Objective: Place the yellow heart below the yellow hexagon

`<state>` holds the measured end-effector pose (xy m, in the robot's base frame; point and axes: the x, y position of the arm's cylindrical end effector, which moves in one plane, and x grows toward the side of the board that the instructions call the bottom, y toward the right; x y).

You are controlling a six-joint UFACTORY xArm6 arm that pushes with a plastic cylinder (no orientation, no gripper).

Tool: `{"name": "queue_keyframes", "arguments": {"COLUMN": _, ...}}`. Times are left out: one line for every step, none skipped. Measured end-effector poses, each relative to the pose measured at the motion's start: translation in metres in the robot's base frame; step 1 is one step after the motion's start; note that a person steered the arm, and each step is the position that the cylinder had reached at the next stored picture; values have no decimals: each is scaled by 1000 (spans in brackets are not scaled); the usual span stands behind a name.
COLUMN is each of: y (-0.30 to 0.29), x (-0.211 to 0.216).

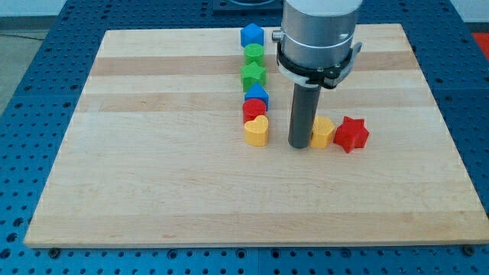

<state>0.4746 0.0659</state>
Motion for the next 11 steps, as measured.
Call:
{"name": "queue_keyframes", "arguments": {"y": 0, "x": 0}}
{"name": "queue_keyframes", "arguments": {"y": -14, "x": 37}}
{"name": "queue_keyframes", "arguments": {"y": -75, "x": 48}}
{"name": "queue_keyframes", "arguments": {"y": -165, "x": 30}}
{"name": "queue_keyframes", "arguments": {"y": -195, "x": -14}}
{"name": "queue_keyframes", "arguments": {"y": -147, "x": -42}}
{"name": "queue_keyframes", "arguments": {"y": -108, "x": -35}}
{"name": "queue_keyframes", "arguments": {"y": -85, "x": -23}}
{"name": "queue_keyframes", "arguments": {"y": -49, "x": -16}}
{"name": "queue_keyframes", "arguments": {"y": -42, "x": -8}}
{"name": "queue_keyframes", "arguments": {"y": -45, "x": -3}}
